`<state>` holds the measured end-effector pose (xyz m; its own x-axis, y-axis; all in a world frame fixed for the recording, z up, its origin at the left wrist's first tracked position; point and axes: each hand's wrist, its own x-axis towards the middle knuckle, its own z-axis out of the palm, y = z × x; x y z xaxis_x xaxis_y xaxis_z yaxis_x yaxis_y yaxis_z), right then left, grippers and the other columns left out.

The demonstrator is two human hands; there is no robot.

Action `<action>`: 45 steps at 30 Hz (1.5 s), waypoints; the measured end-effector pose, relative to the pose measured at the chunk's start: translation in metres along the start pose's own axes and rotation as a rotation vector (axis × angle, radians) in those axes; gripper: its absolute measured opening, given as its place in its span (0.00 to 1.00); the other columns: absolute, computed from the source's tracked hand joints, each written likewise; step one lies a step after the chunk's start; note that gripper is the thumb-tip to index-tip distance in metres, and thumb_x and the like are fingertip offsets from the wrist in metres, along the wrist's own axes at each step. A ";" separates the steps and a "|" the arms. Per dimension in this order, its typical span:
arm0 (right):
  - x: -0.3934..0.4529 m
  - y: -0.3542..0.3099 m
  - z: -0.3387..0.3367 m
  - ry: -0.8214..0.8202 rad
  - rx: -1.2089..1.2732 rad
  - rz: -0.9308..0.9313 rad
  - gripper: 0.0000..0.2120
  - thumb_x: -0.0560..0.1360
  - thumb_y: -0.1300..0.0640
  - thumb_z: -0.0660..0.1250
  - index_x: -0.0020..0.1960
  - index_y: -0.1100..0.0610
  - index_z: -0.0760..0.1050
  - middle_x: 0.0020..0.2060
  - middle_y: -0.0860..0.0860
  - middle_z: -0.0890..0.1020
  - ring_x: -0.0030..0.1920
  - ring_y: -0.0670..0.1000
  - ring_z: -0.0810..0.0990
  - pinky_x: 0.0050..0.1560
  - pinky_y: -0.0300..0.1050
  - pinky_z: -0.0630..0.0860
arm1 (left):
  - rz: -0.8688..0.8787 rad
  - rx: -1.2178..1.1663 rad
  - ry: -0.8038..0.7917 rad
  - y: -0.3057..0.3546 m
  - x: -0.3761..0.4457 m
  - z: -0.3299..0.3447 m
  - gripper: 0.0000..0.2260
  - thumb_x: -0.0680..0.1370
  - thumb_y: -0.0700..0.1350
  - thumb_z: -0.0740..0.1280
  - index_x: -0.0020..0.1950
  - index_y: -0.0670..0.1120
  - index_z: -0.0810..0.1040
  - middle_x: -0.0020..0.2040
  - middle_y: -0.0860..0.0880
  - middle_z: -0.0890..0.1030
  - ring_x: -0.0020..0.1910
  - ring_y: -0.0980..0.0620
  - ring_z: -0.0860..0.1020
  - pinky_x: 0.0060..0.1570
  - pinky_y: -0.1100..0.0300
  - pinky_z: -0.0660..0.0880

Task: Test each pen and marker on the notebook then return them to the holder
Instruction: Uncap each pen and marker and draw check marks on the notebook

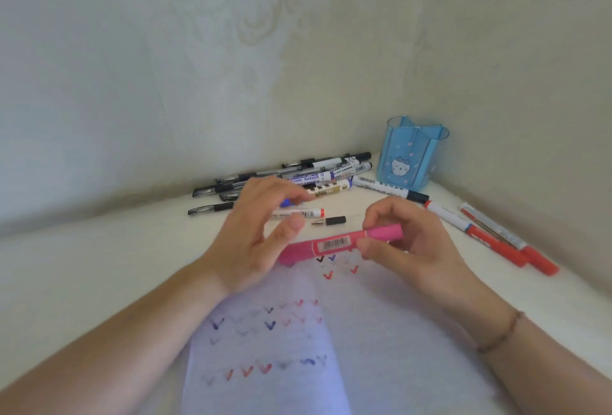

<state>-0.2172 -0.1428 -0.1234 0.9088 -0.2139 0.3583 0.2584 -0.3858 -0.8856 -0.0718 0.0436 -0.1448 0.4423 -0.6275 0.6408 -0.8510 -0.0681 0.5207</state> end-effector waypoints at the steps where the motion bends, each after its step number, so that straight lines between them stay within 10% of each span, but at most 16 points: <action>1: 0.000 -0.002 -0.001 0.028 0.036 -0.001 0.07 0.68 0.57 0.75 0.42 0.51 0.77 0.34 0.51 0.81 0.32 0.57 0.78 0.33 0.54 0.71 | -0.029 0.027 0.013 -0.004 -0.001 -0.007 0.25 0.79 0.65 0.52 0.58 0.48 0.78 0.54 0.55 0.76 0.58 0.51 0.72 0.58 0.58 0.67; 5: 0.002 -0.018 0.002 0.081 0.160 -0.055 0.05 0.72 0.61 0.70 0.42 0.52 0.80 0.32 0.55 0.82 0.30 0.53 0.77 0.31 0.47 0.71 | -0.081 0.429 -0.031 -0.016 -0.017 -0.055 0.23 0.78 0.64 0.55 0.57 0.48 0.79 0.55 0.52 0.77 0.54 0.50 0.72 0.56 0.51 0.71; 10: 0.005 -0.065 0.032 0.018 0.289 -0.128 0.19 0.65 0.35 0.71 0.42 0.51 0.80 0.31 0.50 0.81 0.28 0.52 0.75 0.27 0.41 0.71 | -0.237 0.706 -0.150 -0.020 -0.102 -0.147 0.24 0.78 0.65 0.53 0.58 0.51 0.77 0.57 0.54 0.76 0.57 0.52 0.71 0.56 0.57 0.69; 16: -0.012 -0.119 0.131 -0.235 0.268 -0.241 0.11 0.70 0.47 0.70 0.42 0.55 0.75 0.29 0.52 0.82 0.25 0.52 0.75 0.25 0.40 0.71 | -0.513 0.865 -0.145 -0.004 -0.234 -0.240 0.22 0.77 0.63 0.53 0.59 0.52 0.76 0.59 0.55 0.74 0.57 0.51 0.71 0.55 0.54 0.71; 22: -0.048 -0.136 0.247 -0.614 -0.085 -0.256 0.06 0.73 0.56 0.72 0.43 0.58 0.77 0.31 0.54 0.84 0.31 0.56 0.80 0.32 0.48 0.76 | -0.636 0.884 -0.023 0.028 -0.314 -0.288 0.20 0.78 0.59 0.56 0.60 0.49 0.76 0.61 0.52 0.73 0.59 0.49 0.71 0.54 0.52 0.73; 30: -0.088 -0.105 0.326 -0.862 -0.446 -0.272 0.11 0.74 0.44 0.67 0.54 0.45 0.75 0.36 0.37 0.80 0.38 0.40 0.78 0.45 0.42 0.75 | -0.656 0.875 0.074 0.049 -0.340 -0.303 0.13 0.80 0.52 0.64 0.61 0.49 0.76 0.63 0.53 0.73 0.62 0.50 0.70 0.60 0.53 0.71; 39: -0.075 -0.164 0.233 -0.604 -0.041 -0.272 0.05 0.71 0.51 0.72 0.47 0.48 0.80 0.35 0.50 0.84 0.33 0.50 0.79 0.31 0.38 0.70 | -0.545 0.757 0.103 0.047 -0.274 -0.285 0.17 0.78 0.59 0.57 0.59 0.52 0.76 0.60 0.55 0.75 0.62 0.52 0.71 0.57 0.51 0.73; 45: -0.037 -0.147 0.112 -0.210 0.107 -0.189 0.18 0.66 0.40 0.72 0.45 0.54 0.81 0.31 0.57 0.83 0.26 0.54 0.77 0.24 0.38 0.67 | -0.354 0.587 0.201 0.037 -0.157 -0.240 0.14 0.77 0.57 0.60 0.55 0.51 0.78 0.54 0.57 0.77 0.57 0.54 0.72 0.57 0.65 0.66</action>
<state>-0.2518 0.0218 -0.0395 0.8862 0.0470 0.4610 0.4525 -0.3020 -0.8391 -0.1047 0.3262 -0.0908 0.7159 -0.3395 0.6101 -0.6336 -0.6830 0.3634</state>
